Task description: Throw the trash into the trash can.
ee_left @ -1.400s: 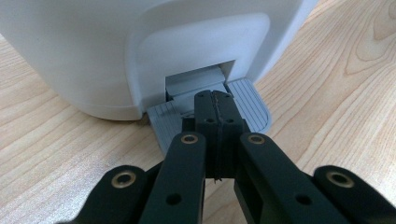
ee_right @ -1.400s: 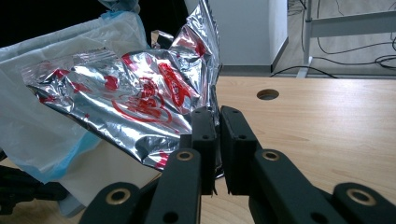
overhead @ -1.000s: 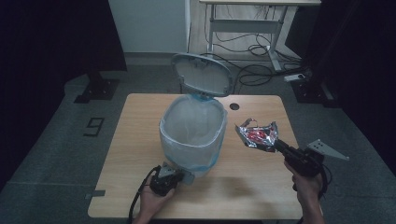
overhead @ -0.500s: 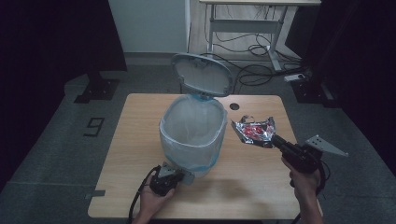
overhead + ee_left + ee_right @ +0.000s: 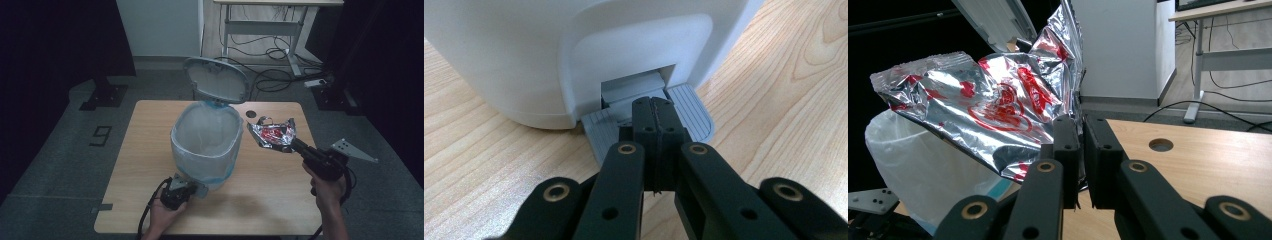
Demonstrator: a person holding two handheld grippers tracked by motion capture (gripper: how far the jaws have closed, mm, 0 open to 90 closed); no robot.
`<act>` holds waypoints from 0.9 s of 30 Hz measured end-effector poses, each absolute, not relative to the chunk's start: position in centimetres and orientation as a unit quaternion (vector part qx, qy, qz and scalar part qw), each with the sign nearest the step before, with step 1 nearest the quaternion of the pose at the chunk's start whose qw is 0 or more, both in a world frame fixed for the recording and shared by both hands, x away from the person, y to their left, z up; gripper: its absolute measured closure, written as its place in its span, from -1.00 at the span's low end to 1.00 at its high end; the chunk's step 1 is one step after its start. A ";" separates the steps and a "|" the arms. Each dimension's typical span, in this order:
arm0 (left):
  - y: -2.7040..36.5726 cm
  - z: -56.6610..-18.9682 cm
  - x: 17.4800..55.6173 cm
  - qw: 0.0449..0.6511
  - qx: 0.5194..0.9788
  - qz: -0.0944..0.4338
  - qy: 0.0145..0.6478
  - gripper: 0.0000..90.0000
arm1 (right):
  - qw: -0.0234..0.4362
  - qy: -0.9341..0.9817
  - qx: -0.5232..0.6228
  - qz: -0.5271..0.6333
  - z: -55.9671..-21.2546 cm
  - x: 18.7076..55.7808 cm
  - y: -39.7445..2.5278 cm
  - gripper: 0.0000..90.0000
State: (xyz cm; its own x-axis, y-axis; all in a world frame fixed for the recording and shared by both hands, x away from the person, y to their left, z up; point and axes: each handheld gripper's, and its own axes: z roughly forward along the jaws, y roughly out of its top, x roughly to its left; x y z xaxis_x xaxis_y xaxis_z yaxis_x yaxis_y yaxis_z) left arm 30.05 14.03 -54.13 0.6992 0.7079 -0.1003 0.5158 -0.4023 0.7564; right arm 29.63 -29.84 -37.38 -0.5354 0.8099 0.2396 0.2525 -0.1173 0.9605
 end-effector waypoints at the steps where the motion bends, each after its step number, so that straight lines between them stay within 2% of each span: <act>1: 14.0 -54.1 30.0 0.403 0.829 0.119 0.369 1.00 | 0.227 0.624 0.424 0.616 -37.3 29.7 -29.8 0.87; 27: 14.0 -54.1 30.0 0.402 0.829 0.121 0.370 1.00 | 0.219 0.636 0.409 0.617 -36.0 30.8 -27.6 0.87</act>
